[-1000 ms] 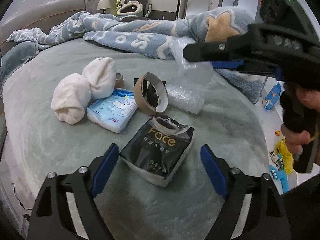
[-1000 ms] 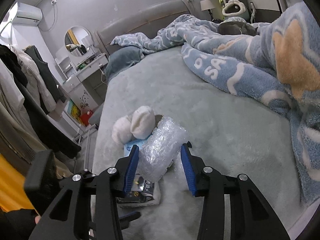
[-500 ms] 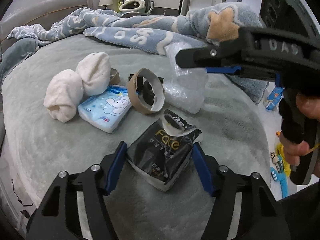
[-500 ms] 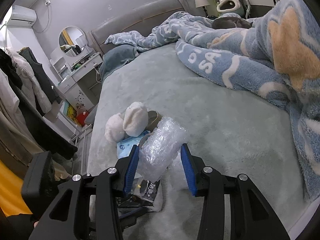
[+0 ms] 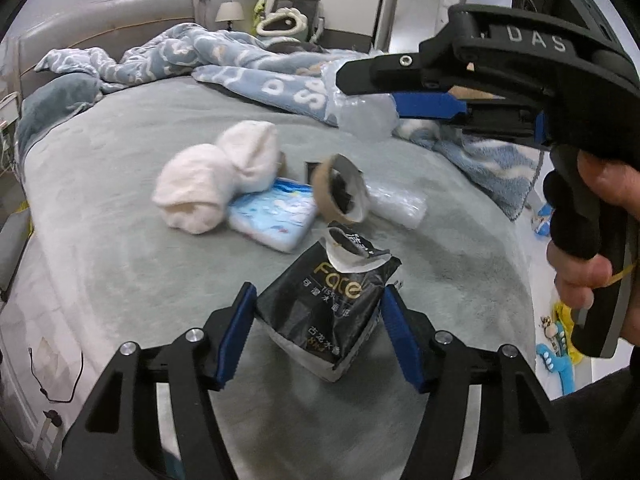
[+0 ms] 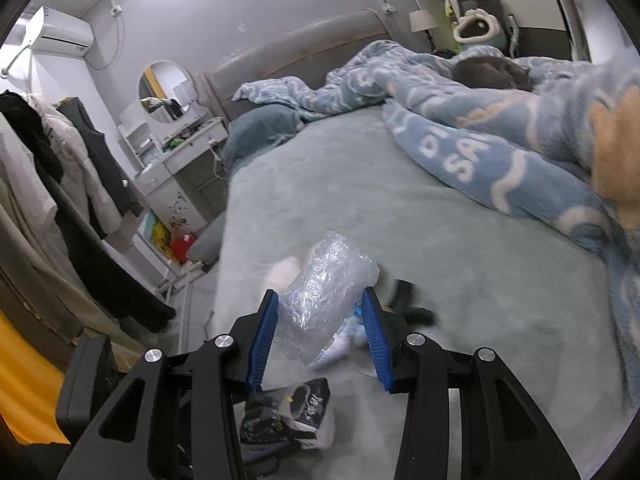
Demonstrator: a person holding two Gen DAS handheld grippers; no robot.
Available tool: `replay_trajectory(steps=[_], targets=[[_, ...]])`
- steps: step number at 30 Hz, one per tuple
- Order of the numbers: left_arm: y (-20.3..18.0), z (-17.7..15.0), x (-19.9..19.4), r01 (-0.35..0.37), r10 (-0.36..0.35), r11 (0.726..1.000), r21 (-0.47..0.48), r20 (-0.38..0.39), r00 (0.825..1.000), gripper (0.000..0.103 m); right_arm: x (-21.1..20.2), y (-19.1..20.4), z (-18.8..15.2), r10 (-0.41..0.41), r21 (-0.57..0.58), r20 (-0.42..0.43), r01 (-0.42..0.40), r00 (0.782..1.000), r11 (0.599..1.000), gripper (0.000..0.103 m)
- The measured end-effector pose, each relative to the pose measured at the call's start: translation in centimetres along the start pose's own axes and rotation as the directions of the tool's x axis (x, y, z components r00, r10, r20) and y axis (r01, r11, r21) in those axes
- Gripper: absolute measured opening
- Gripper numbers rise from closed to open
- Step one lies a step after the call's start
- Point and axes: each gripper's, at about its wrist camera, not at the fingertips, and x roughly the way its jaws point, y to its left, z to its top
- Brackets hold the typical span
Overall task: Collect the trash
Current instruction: 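Carry the packet to the bin and open the left tool while the right tool carries the bubble wrap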
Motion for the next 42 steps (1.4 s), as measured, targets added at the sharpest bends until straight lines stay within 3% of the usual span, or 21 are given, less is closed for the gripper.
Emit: replay_trajectory(steps=[4, 14, 24, 29, 34, 42], targets=[[2.4, -0.2, -1.9, -0.015, 0.016, 0.999, -0.042, 0.034, 0.999, 0.066, 1.6, 2.3, 0.3, 0.029, -0.011, -0.007, -0.029, 1.0, 1.0, 0.044], [9.0, -1.9, -5.9, -0.154, 0.165, 0.976, -0.153, 0.058, 0.985, 0.067, 6.0, 9.5, -0.1, 0.099, -0.076, -0.047, -0.103, 0.994, 0.992, 0.044], [16.1, -6.5, -7.2, -0.31, 0.294, 0.922, -0.232, -0.101, 0.95, 0.067, 10.7, 16.1, -2.0, 0.146, -0.147, -0.138, -0.166, 0.98, 0.975, 0.044], [18.3, -8.5, -7.9, -0.329, 0.295, 0.912, -0.246, -0.165, 0.941, 0.067, 12.8, 19.1, -3.6, 0.169, -0.178, -0.195, -0.204, 0.966, 0.962, 0.044], [19.9, -10.5, -7.8, -0.369, 0.308, 0.893, -0.257, -0.247, 0.919, 0.067, 14.6, 21.0, -5.1, 0.164, -0.207, -0.252, -0.218, 0.954, 0.954, 0.044], [22.3, -13.2, -8.0, -0.364, 0.248, 0.867, -0.34, -0.339, 0.908, 0.067, 16.8, 22.5, -6.7, 0.149, -0.223, -0.303, -0.222, 0.941, 0.949, 0.044]])
